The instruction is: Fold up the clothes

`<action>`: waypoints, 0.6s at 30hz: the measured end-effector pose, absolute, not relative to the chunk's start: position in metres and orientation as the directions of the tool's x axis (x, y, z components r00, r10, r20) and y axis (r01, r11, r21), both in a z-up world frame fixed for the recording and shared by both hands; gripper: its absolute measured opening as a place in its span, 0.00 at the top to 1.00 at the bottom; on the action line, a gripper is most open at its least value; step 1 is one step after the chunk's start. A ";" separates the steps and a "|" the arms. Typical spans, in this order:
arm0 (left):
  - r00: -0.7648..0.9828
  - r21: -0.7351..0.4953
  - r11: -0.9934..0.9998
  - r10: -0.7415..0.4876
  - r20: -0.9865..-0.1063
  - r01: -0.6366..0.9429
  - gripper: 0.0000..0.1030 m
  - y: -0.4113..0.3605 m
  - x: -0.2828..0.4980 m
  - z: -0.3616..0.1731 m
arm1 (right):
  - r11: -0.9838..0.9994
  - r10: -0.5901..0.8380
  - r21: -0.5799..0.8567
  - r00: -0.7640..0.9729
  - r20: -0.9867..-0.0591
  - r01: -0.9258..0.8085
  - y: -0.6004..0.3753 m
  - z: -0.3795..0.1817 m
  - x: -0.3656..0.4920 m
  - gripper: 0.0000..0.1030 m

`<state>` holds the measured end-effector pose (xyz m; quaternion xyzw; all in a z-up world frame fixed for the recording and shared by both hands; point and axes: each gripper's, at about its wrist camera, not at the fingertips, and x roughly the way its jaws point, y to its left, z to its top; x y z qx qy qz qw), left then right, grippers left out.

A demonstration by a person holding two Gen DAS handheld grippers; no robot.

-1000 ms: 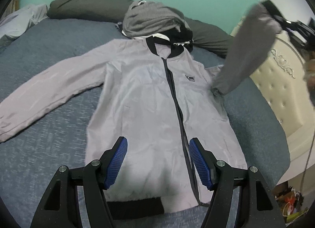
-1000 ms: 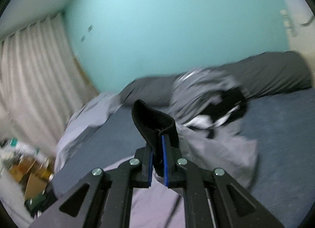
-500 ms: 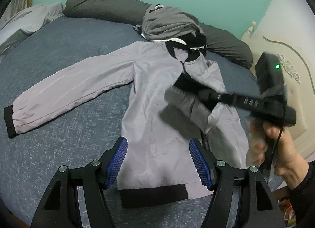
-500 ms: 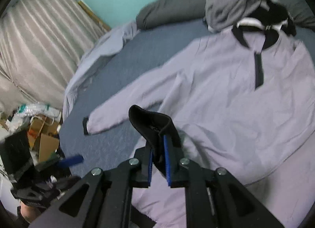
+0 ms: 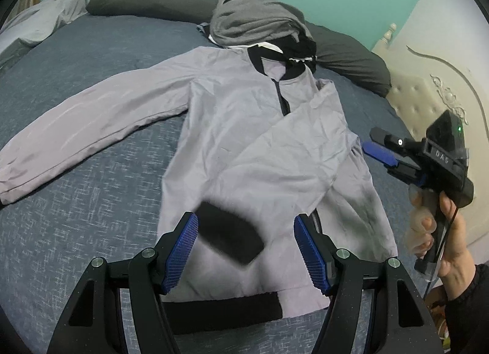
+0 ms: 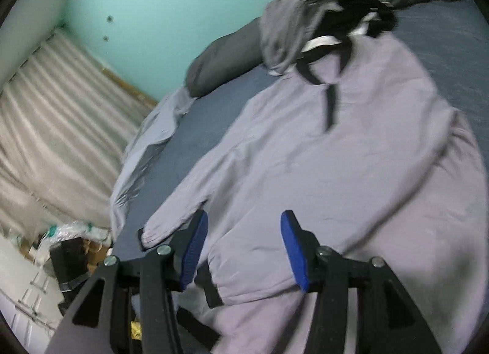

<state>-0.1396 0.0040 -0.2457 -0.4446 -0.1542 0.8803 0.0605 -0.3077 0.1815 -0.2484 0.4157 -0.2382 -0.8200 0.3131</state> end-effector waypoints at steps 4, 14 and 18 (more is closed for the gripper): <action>-0.580 -0.315 -0.949 0.237 -0.780 0.036 0.33 0.009 -0.153 -0.259 | -0.715 -0.651 0.669 -0.542 -0.531 0.204 0.234 -0.268 -0.304 0.51; -0.528 -0.316 -0.949 0.271 -0.805 -0.004 0.33 0.037 -0.196 -0.304 | -0.886 -0.406 0.460 -0.562 -0.721 0.050 0.314 -0.301 -0.325 0.51; -0.519 -0.323 -0.946 0.282 -0.807 -0.013 0.33 0.039 -0.215 -0.320 | -0.947 -0.284 0.319 -0.563 -0.776 0.038 0.328 -0.303 -0.355 0.51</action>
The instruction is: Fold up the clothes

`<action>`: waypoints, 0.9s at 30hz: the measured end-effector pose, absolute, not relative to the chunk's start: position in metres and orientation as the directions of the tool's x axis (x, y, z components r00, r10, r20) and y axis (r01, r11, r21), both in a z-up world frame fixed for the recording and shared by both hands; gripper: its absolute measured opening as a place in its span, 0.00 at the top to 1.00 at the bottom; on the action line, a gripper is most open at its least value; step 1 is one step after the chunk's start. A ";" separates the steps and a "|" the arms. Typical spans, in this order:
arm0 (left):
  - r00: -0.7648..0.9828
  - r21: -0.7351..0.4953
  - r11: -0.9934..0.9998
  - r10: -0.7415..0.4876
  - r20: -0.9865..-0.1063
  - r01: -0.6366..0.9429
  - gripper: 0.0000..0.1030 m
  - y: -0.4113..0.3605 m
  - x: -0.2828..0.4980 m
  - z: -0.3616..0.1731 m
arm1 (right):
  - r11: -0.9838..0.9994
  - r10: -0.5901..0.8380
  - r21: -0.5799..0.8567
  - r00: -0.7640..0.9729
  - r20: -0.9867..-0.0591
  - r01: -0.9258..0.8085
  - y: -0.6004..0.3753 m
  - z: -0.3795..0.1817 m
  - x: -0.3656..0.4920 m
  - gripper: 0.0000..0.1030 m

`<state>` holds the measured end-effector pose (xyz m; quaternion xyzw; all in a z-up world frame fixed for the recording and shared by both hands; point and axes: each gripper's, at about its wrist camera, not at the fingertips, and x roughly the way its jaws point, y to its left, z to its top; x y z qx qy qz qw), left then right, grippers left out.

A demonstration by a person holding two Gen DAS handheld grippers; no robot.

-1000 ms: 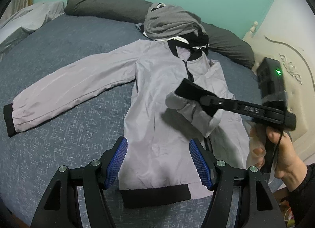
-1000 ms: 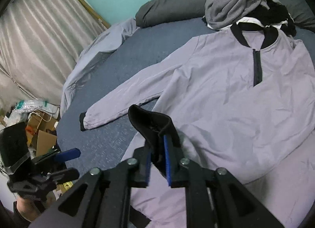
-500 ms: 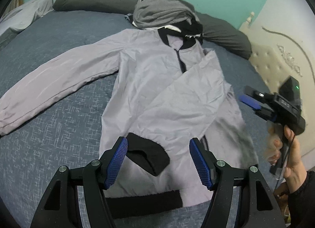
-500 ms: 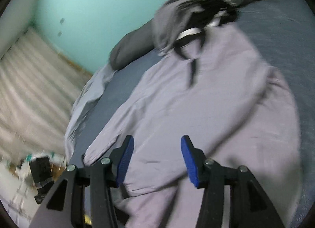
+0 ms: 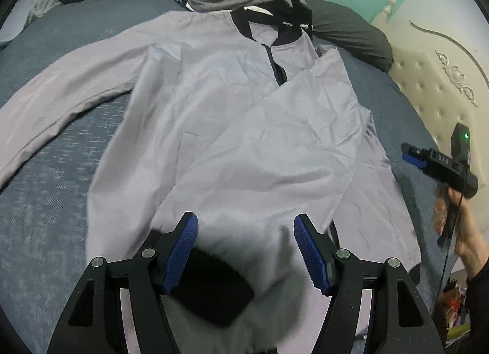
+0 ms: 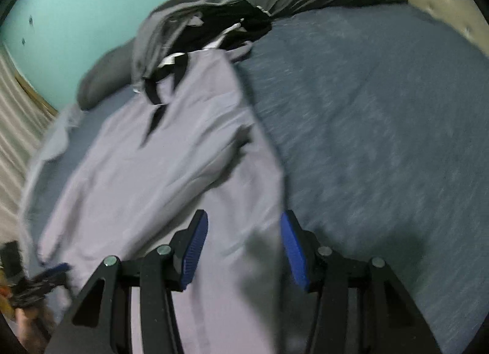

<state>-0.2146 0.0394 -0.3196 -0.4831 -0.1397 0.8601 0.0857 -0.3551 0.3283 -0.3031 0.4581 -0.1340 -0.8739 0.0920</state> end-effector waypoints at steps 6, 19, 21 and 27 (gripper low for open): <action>-0.509 -0.334 -0.942 0.292 -0.809 -0.010 0.33 0.037 -0.232 -0.340 | -0.987 -0.160 0.136 -0.541 -0.826 0.085 0.330 -0.313 -0.403 0.51; -0.499 -0.301 -0.953 0.281 -0.820 -0.042 0.30 0.045 -0.245 -0.361 | -0.983 -0.067 -0.026 -0.495 -0.867 0.179 0.299 -0.346 -0.459 0.51; -0.497 -0.304 -0.952 0.285 -0.820 -0.044 0.30 0.044 -0.247 -0.363 | -0.982 -0.042 -0.058 -0.506 -0.862 0.180 0.295 -0.348 -0.463 0.51; -0.497 -0.284 -0.957 0.272 -0.824 -0.054 0.29 0.048 -0.248 -0.365 | -0.993 -0.010 -0.060 -0.566 -0.825 0.106 0.313 -0.347 -0.462 0.58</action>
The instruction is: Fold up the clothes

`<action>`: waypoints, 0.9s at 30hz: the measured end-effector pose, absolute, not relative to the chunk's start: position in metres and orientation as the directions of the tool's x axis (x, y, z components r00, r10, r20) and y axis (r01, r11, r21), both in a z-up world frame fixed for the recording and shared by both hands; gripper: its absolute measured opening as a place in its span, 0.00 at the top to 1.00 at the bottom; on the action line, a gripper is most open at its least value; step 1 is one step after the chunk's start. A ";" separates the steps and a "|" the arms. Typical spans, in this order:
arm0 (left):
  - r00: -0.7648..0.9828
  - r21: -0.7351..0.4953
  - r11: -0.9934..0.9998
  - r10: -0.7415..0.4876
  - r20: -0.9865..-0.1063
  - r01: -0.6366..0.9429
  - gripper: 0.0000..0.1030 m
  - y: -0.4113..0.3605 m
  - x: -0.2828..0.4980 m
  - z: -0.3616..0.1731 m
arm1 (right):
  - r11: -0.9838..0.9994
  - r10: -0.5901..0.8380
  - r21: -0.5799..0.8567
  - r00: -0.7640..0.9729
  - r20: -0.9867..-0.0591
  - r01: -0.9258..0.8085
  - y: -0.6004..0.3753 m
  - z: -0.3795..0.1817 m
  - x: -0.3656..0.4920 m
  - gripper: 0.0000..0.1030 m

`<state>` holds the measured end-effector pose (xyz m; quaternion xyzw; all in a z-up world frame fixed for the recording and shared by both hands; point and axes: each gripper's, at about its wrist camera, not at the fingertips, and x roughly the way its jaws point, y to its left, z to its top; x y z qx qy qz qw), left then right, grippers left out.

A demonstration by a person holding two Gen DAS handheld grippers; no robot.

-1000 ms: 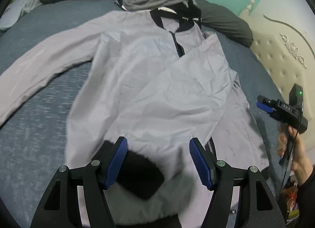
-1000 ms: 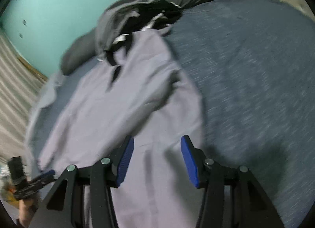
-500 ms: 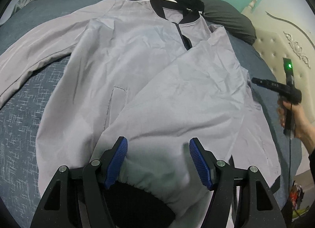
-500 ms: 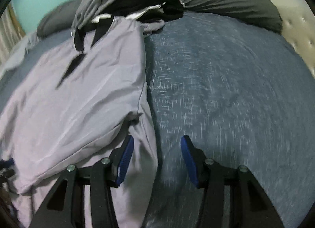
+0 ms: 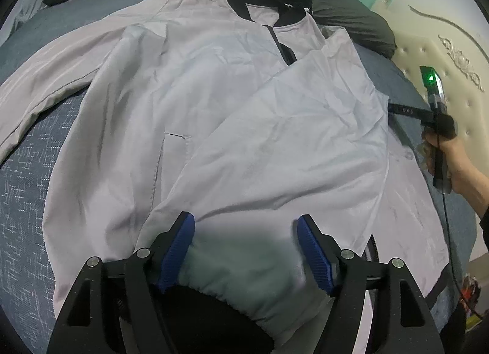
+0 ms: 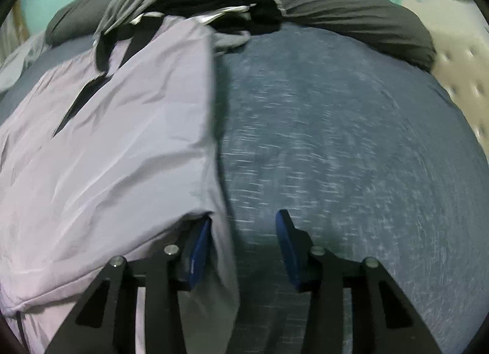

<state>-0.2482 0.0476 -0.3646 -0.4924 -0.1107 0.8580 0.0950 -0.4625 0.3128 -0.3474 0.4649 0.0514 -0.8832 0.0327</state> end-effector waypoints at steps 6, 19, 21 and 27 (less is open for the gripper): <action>-0.496 -0.298 -0.953 0.286 -0.820 -0.057 0.29 0.044 -0.249 -0.365 | -0.998 -0.058 0.025 -0.581 -0.812 0.064 0.339 -0.349 -0.457 0.63; -0.509 -0.348 -0.937 0.319 -0.800 -0.040 0.28 0.030 -0.244 -0.345 | -0.972 -0.231 0.154 -0.602 -0.764 0.176 0.353 -0.306 -0.442 0.65; -0.519 -0.347 -0.937 0.316 -0.794 -0.040 0.28 0.027 -0.243 -0.341 | -0.958 -0.283 0.191 -0.604 -0.745 0.212 0.349 -0.291 -0.447 0.65; -0.514 -0.354 -0.935 0.311 -0.800 -0.016 0.28 0.016 -0.244 -0.347 | -0.967 -0.251 0.174 -0.580 -0.775 0.186 0.345 -0.273 -0.475 0.65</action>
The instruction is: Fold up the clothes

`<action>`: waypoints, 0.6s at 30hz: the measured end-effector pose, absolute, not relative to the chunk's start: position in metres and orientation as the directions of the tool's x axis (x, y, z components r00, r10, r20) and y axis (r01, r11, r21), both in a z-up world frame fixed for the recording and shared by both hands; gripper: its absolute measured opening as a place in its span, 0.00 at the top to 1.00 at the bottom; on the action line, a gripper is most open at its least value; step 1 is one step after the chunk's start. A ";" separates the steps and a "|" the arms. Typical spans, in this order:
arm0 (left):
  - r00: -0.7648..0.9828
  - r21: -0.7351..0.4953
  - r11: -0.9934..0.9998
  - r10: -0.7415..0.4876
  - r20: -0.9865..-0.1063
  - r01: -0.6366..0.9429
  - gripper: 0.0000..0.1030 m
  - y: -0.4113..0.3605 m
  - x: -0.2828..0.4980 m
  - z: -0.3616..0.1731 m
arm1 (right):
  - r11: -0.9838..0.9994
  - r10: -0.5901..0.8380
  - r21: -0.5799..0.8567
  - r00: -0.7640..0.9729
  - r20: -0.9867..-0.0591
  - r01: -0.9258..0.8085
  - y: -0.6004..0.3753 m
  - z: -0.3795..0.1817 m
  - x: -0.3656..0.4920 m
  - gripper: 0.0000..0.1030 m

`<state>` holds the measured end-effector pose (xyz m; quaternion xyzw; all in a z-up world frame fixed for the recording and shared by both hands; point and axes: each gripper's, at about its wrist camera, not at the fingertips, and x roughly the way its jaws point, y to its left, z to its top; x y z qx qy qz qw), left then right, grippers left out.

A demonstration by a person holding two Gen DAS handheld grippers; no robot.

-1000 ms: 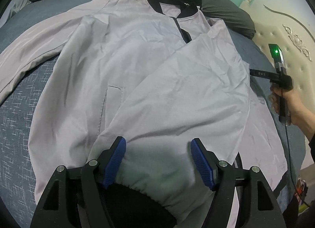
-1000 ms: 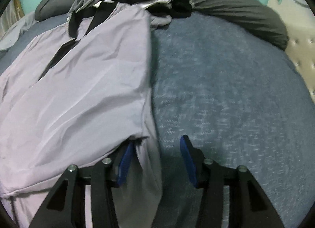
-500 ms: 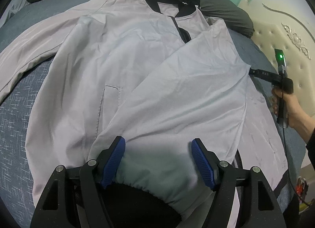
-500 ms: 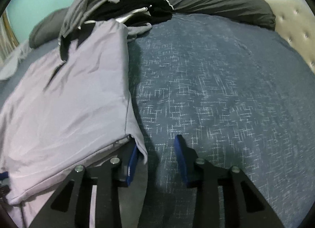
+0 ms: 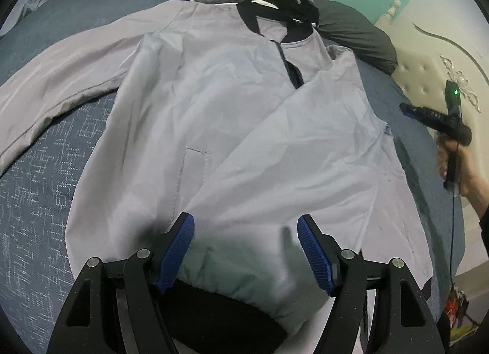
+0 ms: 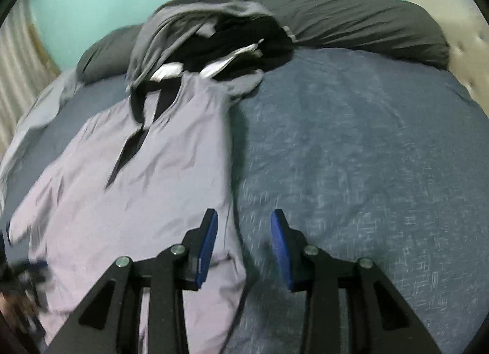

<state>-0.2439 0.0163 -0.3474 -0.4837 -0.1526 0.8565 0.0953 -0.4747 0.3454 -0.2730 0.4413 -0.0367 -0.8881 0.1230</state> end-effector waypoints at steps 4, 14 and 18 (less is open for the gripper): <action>-0.517 -0.340 -0.940 0.300 -0.802 -0.019 0.28 0.016 -0.244 -0.347 | -0.965 -0.259 0.227 -0.584 -0.769 0.129 0.329 -0.263 -0.504 0.57; -0.500 -0.313 -0.949 0.289 -0.816 -0.038 0.28 0.019 -0.247 -0.357 | -0.979 -0.182 0.203 -0.518 -0.835 0.017 0.280 -0.267 -0.601 0.57; -0.494 -0.319 -0.947 0.299 -0.817 -0.045 0.28 0.017 -0.252 -0.359 | -0.985 -0.153 0.174 -0.506 -0.849 0.005 0.264 -0.270 -0.629 0.57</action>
